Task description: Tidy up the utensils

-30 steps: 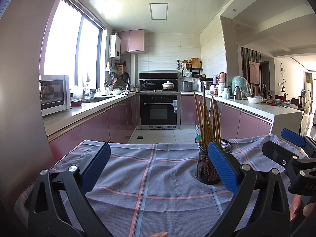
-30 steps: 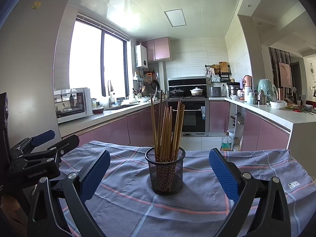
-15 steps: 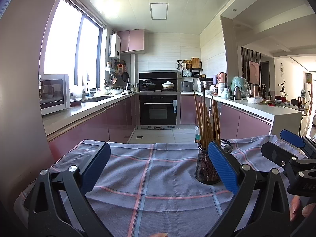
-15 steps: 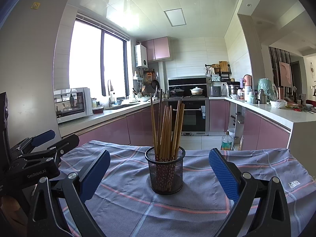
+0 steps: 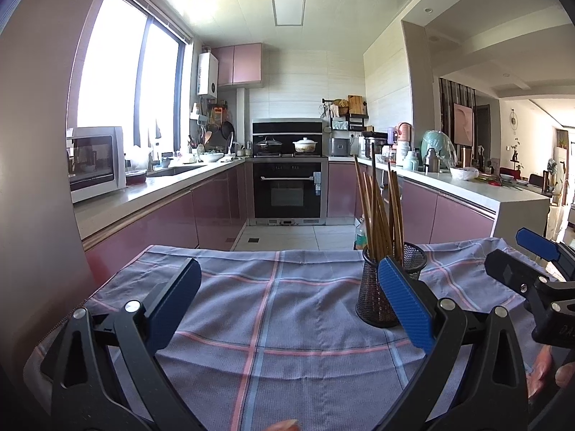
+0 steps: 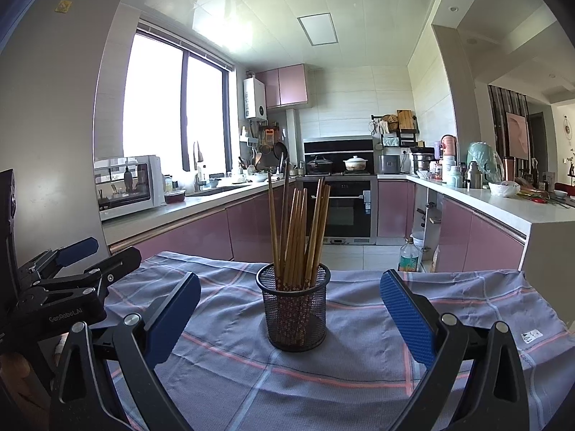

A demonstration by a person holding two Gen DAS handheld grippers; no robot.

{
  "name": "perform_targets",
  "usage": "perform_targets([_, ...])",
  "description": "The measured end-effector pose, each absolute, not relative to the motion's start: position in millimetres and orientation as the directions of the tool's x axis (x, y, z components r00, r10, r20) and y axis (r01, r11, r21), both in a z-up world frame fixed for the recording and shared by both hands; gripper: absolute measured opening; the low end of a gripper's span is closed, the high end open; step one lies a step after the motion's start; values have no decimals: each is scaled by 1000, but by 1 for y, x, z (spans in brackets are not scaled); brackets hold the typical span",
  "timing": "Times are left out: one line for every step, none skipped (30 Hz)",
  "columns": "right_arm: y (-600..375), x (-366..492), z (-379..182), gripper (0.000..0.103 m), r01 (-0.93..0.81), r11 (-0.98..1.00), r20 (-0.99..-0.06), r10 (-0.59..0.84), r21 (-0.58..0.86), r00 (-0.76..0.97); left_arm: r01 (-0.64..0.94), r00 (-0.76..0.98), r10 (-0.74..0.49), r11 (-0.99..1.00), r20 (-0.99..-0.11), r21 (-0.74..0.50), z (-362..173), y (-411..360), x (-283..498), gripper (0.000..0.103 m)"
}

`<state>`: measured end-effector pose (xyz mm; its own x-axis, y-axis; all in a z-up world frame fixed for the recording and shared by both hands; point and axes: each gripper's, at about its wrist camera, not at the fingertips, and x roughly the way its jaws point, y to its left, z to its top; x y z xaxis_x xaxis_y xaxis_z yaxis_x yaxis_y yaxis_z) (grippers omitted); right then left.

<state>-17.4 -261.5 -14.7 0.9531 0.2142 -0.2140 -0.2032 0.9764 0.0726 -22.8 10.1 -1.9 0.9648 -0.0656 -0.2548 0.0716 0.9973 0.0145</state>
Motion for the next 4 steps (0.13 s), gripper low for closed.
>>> perform_targets([-265,-14,-16,97,-200,977,-233,212,73,949,76,960,-70,997,-272,11,-4,11,-19,97])
perform_targets([-271,-8,-18,97,-192,979,-270,204,73,941,81,953,-76,997,-294,6,-7,13,-14,97])
perform_targets([-278,1,-22,97,-172,983,-318,185,69,930,81,945,-75,997,-317,7,-10,14,-9,97])
perform_targets([-287,9,-27,97,-144,987,-359,158,65,920,79,939,-71,997,-338,12,-13,14,-3,97])
